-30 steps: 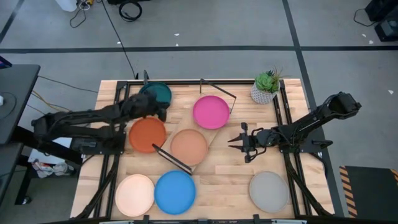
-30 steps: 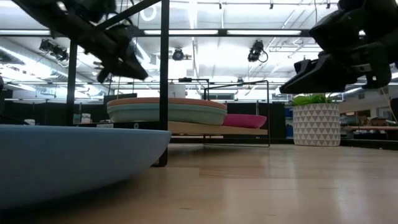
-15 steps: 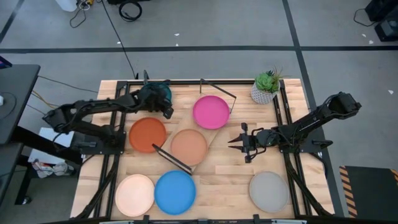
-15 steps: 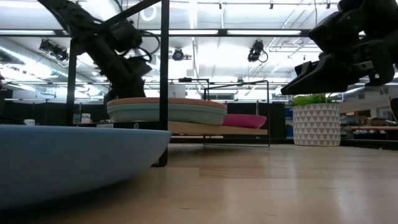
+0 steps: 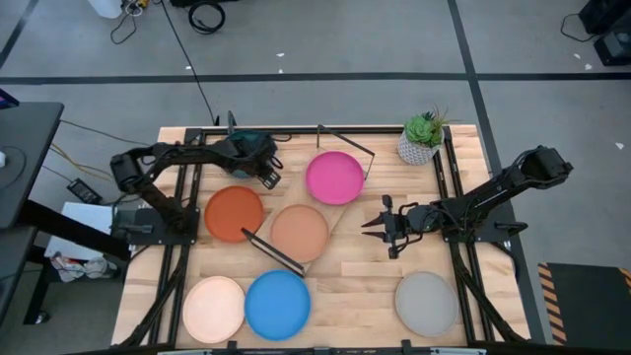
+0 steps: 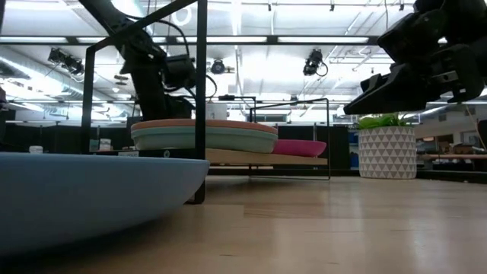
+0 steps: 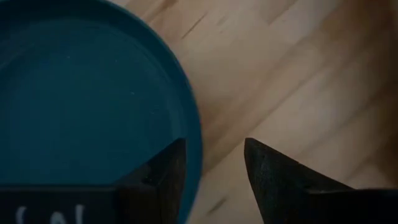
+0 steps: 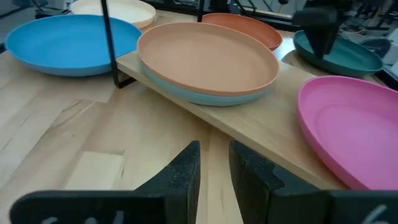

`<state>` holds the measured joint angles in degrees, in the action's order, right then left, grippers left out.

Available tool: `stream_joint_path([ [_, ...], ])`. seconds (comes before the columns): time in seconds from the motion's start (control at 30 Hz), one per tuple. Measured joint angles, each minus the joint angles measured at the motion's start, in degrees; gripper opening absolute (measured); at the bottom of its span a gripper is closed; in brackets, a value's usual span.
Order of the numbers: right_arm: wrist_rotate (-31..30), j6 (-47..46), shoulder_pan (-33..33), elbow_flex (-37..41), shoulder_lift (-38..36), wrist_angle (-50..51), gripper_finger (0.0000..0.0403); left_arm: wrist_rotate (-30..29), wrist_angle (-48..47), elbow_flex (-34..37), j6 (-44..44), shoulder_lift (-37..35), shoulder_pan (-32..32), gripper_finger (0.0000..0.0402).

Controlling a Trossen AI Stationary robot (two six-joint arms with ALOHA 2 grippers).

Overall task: Place and stack plates onto a shelf
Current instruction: Stack the green plate on top of the pink plate

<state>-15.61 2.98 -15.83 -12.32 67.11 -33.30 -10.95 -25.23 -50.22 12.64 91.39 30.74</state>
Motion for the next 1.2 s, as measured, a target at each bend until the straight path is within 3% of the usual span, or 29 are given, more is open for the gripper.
stream_joint_path([
  [0.33, 0.3, 0.1, -0.6, 0.5, 0.0, -0.1, 0.0091, -6.5, -2.3, -0.9, -5.9, 5.5, -0.8, 0.0169],
  [0.47, 0.3, 0.1, -0.6, 0.5, 0.0, -0.1, 0.0091, -6.6, -3.5, -0.9, -5.9, 6.2, -1.0, 0.0164],
  [0.6, 0.3, 0.2, -0.6, 0.5, 0.0, -0.1, 0.0091, -6.1, -4.1, -0.9, -5.9, 6.2, -1.0, 0.0134],
  [0.73, 0.3, 0.2, -0.6, 0.5, 0.0, -0.1, 0.0091, -4.2, -6.8, -1.1, -6.1, 6.1, -1.0, 0.0074],
  [0.87, 0.3, 0.2, -0.6, 0.5, 0.0, -0.1, 0.0091, -2.7, -15.4, -3.8, -6.4, 5.3, -1.6, 0.0016],
  [1.2, 0.2, 0.2, -0.6, 0.5, 0.0, 0.0, 0.0091, -1.8, -36.2, -20.0, -12.1, 2.2, -9.5, 0.0015],
])
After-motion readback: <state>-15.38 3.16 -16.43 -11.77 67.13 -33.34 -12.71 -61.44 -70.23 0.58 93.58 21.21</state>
